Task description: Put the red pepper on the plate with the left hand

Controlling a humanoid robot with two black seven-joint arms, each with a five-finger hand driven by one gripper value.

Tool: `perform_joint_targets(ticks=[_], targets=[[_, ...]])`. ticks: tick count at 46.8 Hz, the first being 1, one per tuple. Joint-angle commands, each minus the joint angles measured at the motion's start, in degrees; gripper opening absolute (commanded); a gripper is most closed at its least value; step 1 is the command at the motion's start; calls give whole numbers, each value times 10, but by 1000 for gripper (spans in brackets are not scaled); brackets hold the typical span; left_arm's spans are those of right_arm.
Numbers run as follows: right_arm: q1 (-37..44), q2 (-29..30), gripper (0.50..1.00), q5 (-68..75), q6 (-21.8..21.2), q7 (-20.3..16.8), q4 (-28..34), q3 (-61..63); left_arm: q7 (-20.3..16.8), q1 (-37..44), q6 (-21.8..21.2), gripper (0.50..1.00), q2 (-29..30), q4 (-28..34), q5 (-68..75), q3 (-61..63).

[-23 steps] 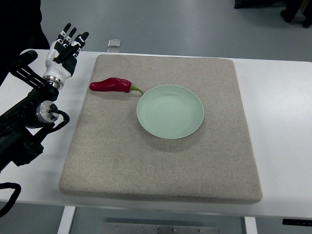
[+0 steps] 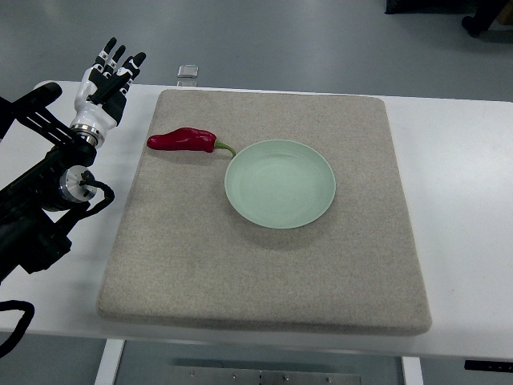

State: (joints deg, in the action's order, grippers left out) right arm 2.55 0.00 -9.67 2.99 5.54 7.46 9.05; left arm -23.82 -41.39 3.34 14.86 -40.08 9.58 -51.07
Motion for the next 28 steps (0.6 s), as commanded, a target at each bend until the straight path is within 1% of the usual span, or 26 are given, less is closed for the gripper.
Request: perform_joint_targets(ticks=[1,28], targets=[[0,0,932,0,0,0,0,0,0,0,0,996,0,0,0,0],[0,0,932,0,0,0,0,0,0,1,1,994,4,-2,4,1]])
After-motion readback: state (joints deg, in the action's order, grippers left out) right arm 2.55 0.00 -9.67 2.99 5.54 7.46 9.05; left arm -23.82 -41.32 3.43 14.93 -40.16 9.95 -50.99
